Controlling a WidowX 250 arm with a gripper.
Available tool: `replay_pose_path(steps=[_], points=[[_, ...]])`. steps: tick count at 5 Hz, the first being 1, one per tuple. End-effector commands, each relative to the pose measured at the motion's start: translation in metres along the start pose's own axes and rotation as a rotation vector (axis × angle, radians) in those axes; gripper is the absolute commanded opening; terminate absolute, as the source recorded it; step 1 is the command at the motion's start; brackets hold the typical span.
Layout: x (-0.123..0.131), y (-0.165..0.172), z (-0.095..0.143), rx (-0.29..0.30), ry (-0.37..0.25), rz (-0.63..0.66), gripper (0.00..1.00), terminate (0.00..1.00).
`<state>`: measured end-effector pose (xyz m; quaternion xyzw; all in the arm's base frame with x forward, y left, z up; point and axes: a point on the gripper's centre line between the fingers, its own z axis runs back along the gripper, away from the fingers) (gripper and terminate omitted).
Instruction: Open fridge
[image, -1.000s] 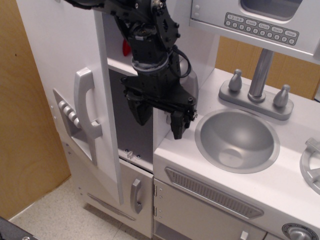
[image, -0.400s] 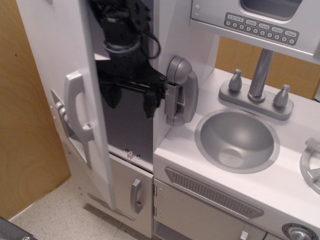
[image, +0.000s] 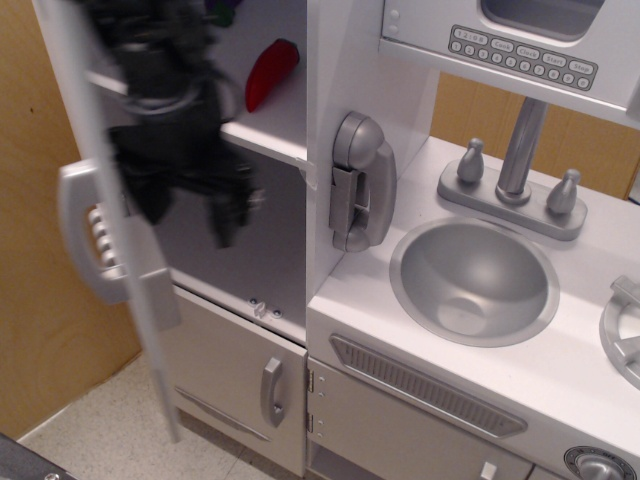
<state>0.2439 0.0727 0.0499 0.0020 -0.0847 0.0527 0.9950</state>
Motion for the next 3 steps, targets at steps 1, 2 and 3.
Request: replay_pose_path(steps=[1,2,3], points=[[-0.026,0.066,0.002,0.102,-0.090,-0.052,1.00,0.00],[-0.034,0.096,0.002,0.114,-0.056,-0.054,1.00,0.00],[-0.026,0.114,0.001,0.147,-0.066,-0.026,1.00,1.00]])
